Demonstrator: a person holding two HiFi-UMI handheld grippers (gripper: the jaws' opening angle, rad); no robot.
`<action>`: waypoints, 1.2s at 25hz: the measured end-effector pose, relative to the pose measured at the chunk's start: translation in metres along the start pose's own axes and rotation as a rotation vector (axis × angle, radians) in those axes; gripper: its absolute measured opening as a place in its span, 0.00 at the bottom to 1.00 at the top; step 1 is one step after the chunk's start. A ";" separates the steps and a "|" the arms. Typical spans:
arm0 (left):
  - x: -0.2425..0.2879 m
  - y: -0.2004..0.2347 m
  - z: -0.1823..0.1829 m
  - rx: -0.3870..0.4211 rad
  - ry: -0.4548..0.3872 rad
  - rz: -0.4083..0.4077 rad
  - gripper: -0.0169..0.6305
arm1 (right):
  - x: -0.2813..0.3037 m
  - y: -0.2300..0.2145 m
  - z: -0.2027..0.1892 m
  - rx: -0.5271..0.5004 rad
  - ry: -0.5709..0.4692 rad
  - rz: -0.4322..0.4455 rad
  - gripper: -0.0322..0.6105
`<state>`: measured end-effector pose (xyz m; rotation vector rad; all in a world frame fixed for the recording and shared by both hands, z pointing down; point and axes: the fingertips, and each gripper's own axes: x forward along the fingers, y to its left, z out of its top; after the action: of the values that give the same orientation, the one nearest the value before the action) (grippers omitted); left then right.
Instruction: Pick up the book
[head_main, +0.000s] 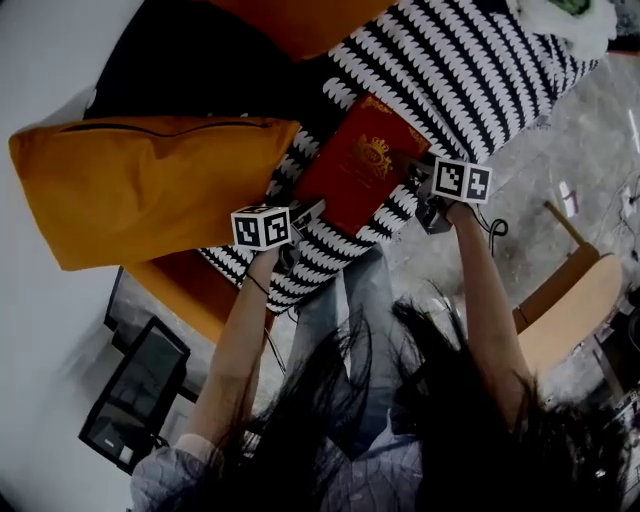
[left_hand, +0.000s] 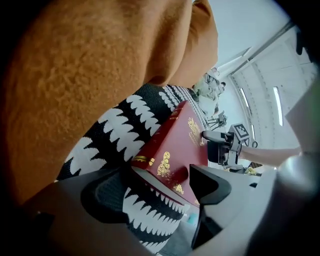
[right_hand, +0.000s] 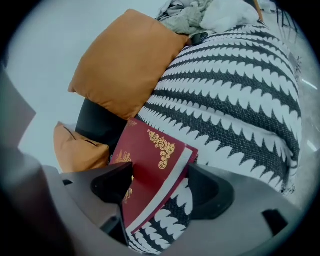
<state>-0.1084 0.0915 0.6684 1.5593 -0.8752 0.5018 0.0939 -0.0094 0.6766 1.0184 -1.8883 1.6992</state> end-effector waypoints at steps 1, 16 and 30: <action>0.002 -0.002 -0.001 -0.004 -0.004 -0.006 0.60 | -0.003 -0.001 -0.001 0.008 -0.001 0.009 0.56; -0.004 -0.013 0.014 -0.025 -0.032 0.025 0.60 | -0.013 0.020 0.022 -0.012 -0.150 -0.038 0.55; -0.036 -0.054 0.053 0.187 -0.154 0.011 0.60 | -0.071 0.062 0.046 -0.101 -0.319 0.015 0.54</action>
<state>-0.0976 0.0490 0.5974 1.7833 -0.9770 0.4876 0.1025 -0.0364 0.5762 1.2993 -2.1563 1.5021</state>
